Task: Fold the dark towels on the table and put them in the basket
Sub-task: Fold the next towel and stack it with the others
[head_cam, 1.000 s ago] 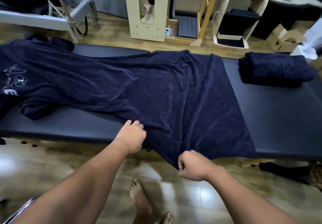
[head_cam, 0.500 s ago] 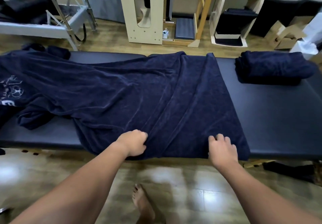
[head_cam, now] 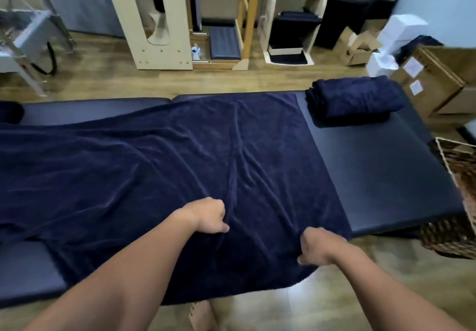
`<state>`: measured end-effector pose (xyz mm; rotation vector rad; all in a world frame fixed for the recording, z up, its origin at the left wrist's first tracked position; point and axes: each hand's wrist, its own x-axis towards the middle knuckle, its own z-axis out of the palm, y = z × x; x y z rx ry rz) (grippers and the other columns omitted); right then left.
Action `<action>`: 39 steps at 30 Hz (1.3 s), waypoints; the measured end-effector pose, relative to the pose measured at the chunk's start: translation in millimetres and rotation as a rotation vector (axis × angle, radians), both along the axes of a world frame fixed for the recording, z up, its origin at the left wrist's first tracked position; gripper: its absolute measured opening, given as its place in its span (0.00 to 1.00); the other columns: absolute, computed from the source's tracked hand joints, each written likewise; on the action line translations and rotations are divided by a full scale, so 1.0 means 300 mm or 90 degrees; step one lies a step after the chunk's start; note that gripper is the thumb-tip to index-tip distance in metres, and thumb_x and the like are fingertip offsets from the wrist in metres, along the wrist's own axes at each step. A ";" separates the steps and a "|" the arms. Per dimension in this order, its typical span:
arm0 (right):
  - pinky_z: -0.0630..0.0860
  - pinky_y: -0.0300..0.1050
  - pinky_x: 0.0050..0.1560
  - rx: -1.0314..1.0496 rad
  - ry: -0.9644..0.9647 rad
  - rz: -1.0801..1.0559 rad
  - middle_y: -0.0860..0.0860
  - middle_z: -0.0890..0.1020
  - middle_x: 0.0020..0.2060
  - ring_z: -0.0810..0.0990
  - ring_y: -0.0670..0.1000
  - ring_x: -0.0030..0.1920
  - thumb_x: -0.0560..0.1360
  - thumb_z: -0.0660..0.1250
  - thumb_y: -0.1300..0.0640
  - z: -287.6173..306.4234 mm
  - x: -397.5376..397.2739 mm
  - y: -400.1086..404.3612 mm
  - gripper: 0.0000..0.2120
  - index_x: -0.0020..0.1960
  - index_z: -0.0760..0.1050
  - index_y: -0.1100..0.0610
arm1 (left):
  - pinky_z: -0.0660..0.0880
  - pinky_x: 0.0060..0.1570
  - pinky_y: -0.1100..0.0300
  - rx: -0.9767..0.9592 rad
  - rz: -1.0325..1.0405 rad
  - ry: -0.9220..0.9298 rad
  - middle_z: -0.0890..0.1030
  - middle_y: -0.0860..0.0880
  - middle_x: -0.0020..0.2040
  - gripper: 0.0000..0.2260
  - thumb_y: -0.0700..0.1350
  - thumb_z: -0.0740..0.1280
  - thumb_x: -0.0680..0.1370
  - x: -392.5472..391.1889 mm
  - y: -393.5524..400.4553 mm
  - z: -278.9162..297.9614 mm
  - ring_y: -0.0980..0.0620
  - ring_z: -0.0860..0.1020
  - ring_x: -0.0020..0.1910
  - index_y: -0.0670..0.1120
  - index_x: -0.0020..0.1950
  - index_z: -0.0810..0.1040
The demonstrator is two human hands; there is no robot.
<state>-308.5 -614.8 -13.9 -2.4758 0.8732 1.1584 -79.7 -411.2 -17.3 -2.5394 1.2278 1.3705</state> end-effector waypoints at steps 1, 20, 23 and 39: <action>0.76 0.46 0.41 -0.007 -0.052 -0.045 0.47 0.79 0.40 0.80 0.54 0.43 0.71 0.69 0.48 0.003 0.018 -0.009 0.10 0.41 0.73 0.53 | 0.79 0.47 0.52 -0.026 0.006 -0.059 0.82 0.48 0.45 0.14 0.56 0.67 0.79 0.023 -0.013 0.000 0.48 0.81 0.43 0.45 0.46 0.78; 0.62 0.67 0.71 -0.200 -0.217 -0.299 0.60 0.50 0.79 0.51 0.63 0.78 0.83 0.55 0.50 -0.137 0.259 -0.231 0.28 0.80 0.50 0.40 | 0.67 0.61 0.43 -0.067 -0.009 -0.413 0.63 0.42 0.72 0.26 0.65 0.58 0.78 0.253 -0.271 -0.076 0.40 0.64 0.69 0.58 0.75 0.64; 0.68 0.60 0.62 -0.268 -0.232 -0.314 0.57 0.65 0.69 0.65 0.60 0.67 0.80 0.59 0.55 -0.139 0.321 -0.314 0.30 0.78 0.55 0.38 | 0.64 0.64 0.35 -0.119 0.053 -0.414 0.58 0.41 0.75 0.25 0.64 0.57 0.80 0.304 -0.357 -0.077 0.39 0.60 0.72 0.62 0.76 0.61; 0.69 0.63 0.54 -0.322 -0.397 -0.106 0.61 0.74 0.60 0.70 0.64 0.57 0.64 0.73 0.63 -0.150 0.625 -0.602 0.20 0.56 0.80 0.58 | 0.63 0.68 0.39 -0.099 -0.003 -0.341 0.54 0.46 0.80 0.35 0.70 0.57 0.77 0.513 -0.603 -0.095 0.38 0.58 0.75 0.66 0.80 0.45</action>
